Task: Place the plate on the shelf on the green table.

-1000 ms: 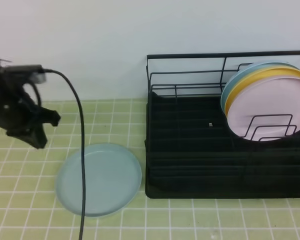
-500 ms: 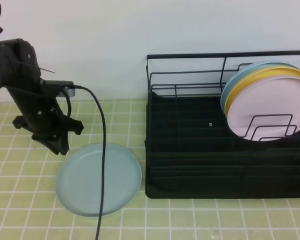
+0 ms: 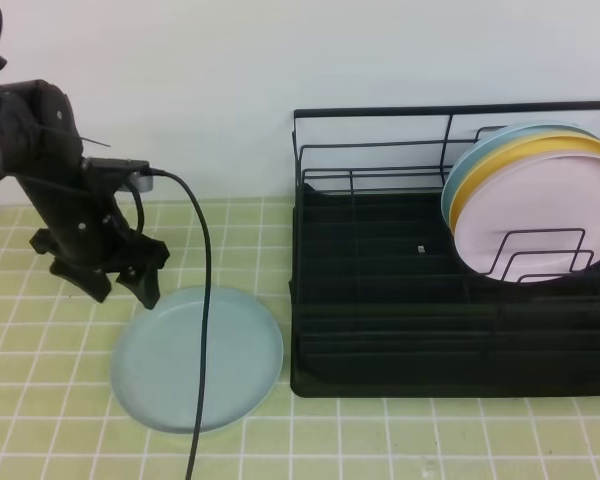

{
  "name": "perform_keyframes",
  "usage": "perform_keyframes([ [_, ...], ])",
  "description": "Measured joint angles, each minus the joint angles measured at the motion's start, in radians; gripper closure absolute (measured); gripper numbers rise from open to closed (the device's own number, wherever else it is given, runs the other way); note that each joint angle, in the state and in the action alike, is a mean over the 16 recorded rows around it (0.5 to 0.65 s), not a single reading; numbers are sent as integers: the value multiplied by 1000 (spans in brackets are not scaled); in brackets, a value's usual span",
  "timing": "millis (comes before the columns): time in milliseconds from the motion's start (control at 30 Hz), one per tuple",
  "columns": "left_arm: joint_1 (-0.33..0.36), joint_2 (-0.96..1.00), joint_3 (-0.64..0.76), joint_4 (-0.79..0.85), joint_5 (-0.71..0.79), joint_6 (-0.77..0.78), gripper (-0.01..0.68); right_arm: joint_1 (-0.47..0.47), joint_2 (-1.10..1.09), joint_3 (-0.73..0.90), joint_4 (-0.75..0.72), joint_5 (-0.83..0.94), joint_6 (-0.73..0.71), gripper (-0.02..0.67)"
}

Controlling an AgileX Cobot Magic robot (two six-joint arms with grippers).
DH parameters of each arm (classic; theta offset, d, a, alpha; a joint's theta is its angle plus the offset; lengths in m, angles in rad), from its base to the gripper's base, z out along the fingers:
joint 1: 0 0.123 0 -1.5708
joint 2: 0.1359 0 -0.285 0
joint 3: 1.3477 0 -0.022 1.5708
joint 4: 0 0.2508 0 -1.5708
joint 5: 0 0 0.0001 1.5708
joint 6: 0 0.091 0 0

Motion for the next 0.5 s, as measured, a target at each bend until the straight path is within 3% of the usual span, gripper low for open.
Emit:
perform_keyframes([
  [500, 0, 52, -1, -22, 0, 16, 232, 0, 0, 0, 0, -6, -40, 648],
])
